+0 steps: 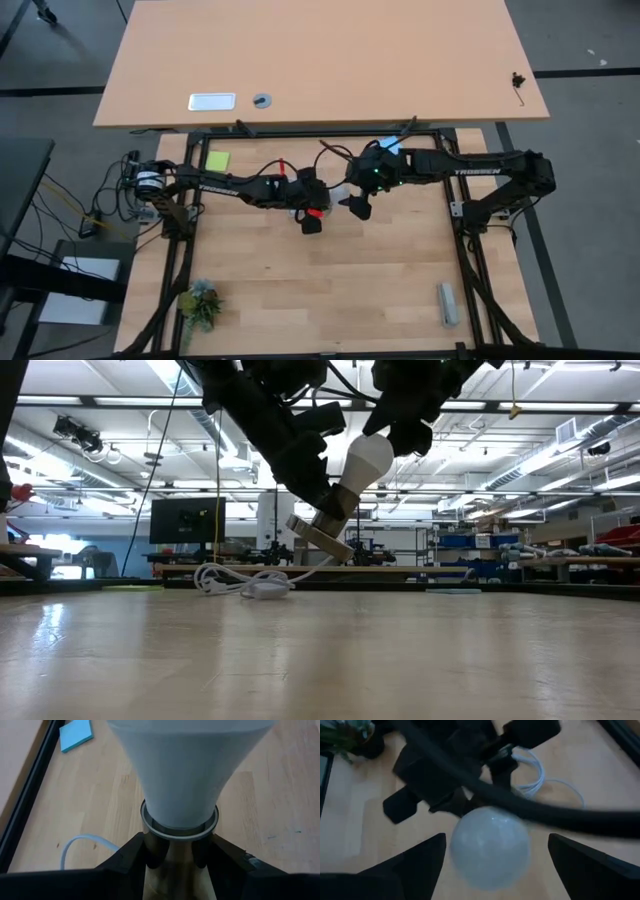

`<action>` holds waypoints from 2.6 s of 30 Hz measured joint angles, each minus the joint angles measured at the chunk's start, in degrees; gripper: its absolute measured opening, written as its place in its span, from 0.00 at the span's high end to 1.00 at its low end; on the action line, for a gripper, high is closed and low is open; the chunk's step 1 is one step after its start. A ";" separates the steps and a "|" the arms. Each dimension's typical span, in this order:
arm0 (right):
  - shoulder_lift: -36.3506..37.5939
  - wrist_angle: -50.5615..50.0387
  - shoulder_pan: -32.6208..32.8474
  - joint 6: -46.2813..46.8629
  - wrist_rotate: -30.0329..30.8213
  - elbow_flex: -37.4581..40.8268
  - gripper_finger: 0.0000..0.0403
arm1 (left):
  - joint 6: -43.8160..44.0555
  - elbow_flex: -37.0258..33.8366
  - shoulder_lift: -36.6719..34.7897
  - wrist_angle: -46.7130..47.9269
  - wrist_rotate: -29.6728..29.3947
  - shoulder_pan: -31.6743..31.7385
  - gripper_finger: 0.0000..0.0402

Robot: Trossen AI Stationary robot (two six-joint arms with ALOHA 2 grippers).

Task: Screw lightbulb
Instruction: Remove the light bulb from the lamp

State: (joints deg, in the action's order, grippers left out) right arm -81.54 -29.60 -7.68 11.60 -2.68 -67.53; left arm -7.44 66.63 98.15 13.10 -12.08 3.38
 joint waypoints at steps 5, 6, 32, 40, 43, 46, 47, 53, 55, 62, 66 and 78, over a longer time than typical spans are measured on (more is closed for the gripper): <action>-0.93 0.62 0.00 -0.92 0.22 -0.11 0.12 | -0.01 0.00 0.00 -0.08 0.00 0.00 0.60; -1.57 0.63 0.04 -1.18 0.63 -0.09 0.13 | -0.02 0.00 0.01 -0.20 -0.04 0.00 0.60; -4.61 2.18 1.82 -38.88 3.26 -1.05 0.23 | 0.04 0.00 0.02 -0.65 -0.44 0.02 0.60; -0.45 1.69 5.09 -26.59 9.20 -1.14 0.15 | 0.26 -0.02 0.04 -0.50 0.24 -0.02 0.60; 1.87 1.63 5.52 -12.54 11.17 -1.16 0.14 | 0.26 -0.02 0.04 -0.56 0.24 -0.02 0.60; 2.75 -0.78 5.03 1.46 11.17 -1.23 0.14 | 0.26 -0.02 0.04 -0.62 0.24 -0.02 0.60; 2.55 -1.60 4.88 3.53 11.17 -1.22 0.14 | 0.26 -0.02 0.04 -0.80 0.22 -0.02 0.60; -1.61 -0.85 4.59 3.97 10.37 -1.20 0.14 | 0.38 -0.02 0.04 -1.05 0.22 -0.02 0.60; -2.66 0.00 4.50 3.82 9.04 -1.18 0.14 | 0.39 -0.02 0.04 -1.01 0.22 -0.02 0.60; -3.56 0.85 3.54 2.49 7.82 -1.16 0.14 | 0.39 -0.02 0.04 -1.23 0.24 -0.02 0.60; -3.56 0.84 3.20 -3.93 7.81 -1.16 0.18 | 0.37 -0.02 0.04 -1.22 0.20 0.02 0.60; -3.56 0.41 3.72 -36.57 7.14 -1.16 0.29 | -0.02 -0.02 0.04 -1.10 0.04 -0.02 0.60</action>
State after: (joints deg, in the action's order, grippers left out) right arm -85.10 -29.18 -3.96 -24.97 4.46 -68.69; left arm -7.46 66.61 98.19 12.00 -12.03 3.36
